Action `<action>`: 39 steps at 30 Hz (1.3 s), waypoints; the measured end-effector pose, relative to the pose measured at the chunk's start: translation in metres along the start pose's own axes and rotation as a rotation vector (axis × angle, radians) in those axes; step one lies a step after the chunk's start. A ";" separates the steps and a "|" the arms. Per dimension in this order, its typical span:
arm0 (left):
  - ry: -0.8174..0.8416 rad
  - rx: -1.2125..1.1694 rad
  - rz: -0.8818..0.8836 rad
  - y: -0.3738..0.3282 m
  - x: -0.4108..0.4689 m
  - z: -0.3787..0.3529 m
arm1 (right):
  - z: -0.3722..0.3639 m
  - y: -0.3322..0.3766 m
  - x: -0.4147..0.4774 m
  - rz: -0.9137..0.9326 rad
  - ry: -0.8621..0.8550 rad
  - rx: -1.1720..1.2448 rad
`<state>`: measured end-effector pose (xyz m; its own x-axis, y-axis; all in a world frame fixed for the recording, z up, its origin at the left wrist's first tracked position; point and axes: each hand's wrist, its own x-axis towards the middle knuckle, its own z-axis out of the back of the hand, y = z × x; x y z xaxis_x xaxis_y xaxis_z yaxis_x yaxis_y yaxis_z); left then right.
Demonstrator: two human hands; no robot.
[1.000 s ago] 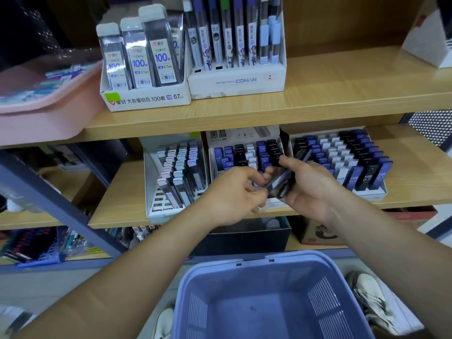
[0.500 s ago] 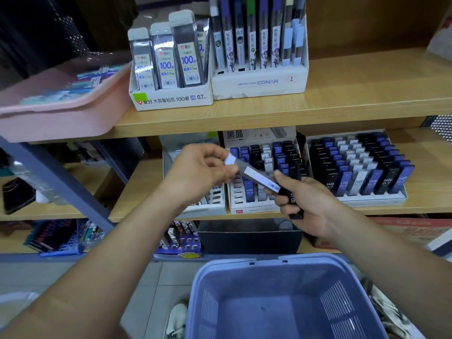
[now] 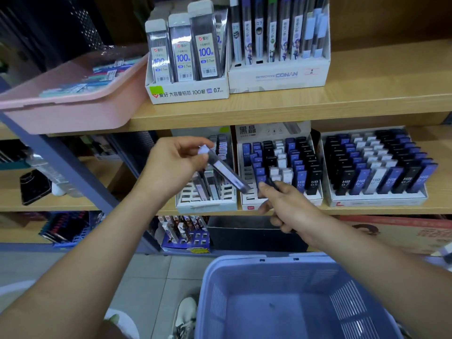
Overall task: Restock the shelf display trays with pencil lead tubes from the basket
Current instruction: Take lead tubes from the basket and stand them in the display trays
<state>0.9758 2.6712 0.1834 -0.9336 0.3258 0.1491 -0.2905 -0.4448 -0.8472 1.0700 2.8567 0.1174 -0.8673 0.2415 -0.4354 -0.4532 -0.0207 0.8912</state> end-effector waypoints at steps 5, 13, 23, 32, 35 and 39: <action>-0.047 0.422 -0.177 0.011 0.010 -0.005 | 0.002 -0.005 0.011 -0.075 0.026 0.121; 0.123 0.644 -0.272 0.016 0.017 -0.026 | 0.012 -0.005 0.005 -0.017 0.086 0.144; 0.151 0.745 -0.397 0.035 0.034 -0.038 | 0.017 -0.002 -0.002 -0.037 0.103 0.183; -0.099 0.704 -0.390 0.043 0.043 -0.051 | 0.020 0.004 -0.006 -0.059 0.138 0.317; -0.073 0.732 -0.386 0.043 0.045 -0.051 | 0.022 0.007 -0.009 -0.053 0.139 0.348; -0.050 0.757 -0.414 0.030 0.038 -0.055 | 0.024 0.007 -0.010 -0.036 0.116 0.330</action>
<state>0.9427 2.7158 0.1357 -0.7248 0.5553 0.4078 -0.6543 -0.7402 -0.1549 1.0807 2.8774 0.1316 -0.8780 0.1240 -0.4622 -0.4095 0.3052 0.8597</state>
